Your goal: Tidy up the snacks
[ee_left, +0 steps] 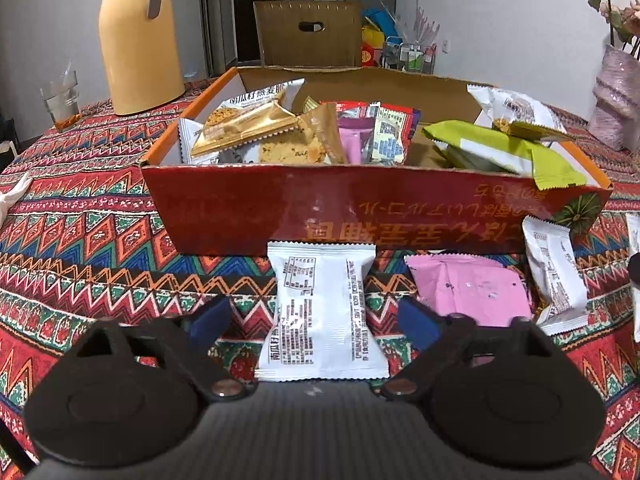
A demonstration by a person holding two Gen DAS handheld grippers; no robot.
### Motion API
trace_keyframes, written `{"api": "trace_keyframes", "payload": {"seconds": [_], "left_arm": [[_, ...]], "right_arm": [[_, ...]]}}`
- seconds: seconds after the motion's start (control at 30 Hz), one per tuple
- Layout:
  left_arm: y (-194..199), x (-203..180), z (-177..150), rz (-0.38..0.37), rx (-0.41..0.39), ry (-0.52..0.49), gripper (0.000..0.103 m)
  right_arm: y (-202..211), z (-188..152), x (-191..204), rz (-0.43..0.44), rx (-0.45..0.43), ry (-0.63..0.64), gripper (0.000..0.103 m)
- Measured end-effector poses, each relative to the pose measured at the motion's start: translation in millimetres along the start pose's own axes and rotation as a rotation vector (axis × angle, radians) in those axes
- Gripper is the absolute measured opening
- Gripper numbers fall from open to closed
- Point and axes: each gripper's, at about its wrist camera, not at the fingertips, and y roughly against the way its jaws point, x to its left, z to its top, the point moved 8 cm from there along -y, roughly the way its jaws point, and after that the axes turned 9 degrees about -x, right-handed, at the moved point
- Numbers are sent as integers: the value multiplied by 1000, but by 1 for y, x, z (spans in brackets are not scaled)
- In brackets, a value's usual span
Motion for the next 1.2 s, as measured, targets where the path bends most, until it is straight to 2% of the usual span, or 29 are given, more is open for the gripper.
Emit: {"api": "trace_keyframes", "payload": {"seconds": [0.03, 0.13, 0.17, 0.27, 0.7, 1.2], "left_arm": [[2, 2, 0, 5, -6, 4, 78], [6, 4, 2, 11, -18, 12, 59], [6, 5, 3, 5, -22, 15, 48], [10, 6, 4, -12, -25, 19, 41], [44, 5, 13, -27, -98, 1, 41], [86, 6, 66, -65, -249, -11, 41]], "right_arm": [[0, 0, 0, -2, 0, 1, 43], [-1, -1, 1, -2, 2, 3, 43], [-1, -1, 1, -1, 2, 4, 43], [-1, 0, 1, 1, 3, 5, 43], [9, 3, 12, 24, -16, 39, 42], [27, 48, 63, 106, -108, 113, 42]]}}
